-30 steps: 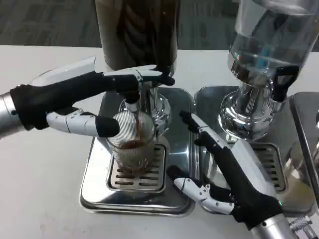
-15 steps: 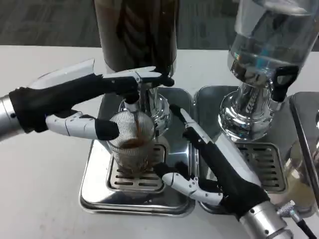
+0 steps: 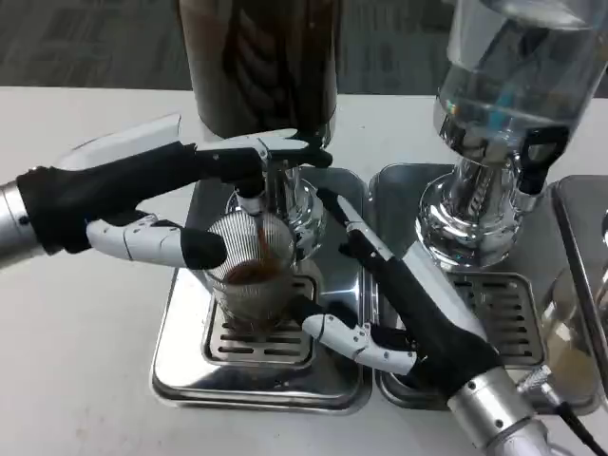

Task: Grasp the cup under the faucet to collect the drink, then remove the cup.

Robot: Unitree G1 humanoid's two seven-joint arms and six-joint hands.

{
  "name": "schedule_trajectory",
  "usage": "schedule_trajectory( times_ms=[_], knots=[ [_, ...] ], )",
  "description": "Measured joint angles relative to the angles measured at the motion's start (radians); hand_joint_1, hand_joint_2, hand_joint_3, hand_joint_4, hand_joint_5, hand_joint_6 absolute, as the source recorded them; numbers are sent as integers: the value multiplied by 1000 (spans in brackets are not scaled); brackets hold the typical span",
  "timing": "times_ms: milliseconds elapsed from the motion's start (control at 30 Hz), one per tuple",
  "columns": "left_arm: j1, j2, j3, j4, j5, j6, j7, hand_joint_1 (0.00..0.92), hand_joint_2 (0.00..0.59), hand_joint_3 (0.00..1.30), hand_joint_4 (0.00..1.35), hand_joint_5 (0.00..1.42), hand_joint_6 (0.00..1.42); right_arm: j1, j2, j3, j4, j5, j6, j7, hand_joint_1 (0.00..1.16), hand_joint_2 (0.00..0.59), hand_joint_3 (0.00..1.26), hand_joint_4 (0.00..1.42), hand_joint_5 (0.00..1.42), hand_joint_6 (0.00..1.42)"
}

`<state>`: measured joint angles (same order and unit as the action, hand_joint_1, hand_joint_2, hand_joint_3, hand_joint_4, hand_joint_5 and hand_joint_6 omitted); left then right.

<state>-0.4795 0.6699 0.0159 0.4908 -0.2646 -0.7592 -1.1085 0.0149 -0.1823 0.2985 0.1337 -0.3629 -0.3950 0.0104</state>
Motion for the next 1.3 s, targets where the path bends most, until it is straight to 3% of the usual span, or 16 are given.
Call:
schedule_trajectory(
  times_ms=[967,1300],
  knots=[
    [14,20,15,-24,-4,26,9,0,47,144,9,38,53,-107,63,26,101,20,18,53,404,231,4,9,34,137],
    [15,24,91,-12,-24,37,12,0,57,153,21,53,67,-112,64,27,108,22,18,58,403,234,13,19,38,142]
  ],
)
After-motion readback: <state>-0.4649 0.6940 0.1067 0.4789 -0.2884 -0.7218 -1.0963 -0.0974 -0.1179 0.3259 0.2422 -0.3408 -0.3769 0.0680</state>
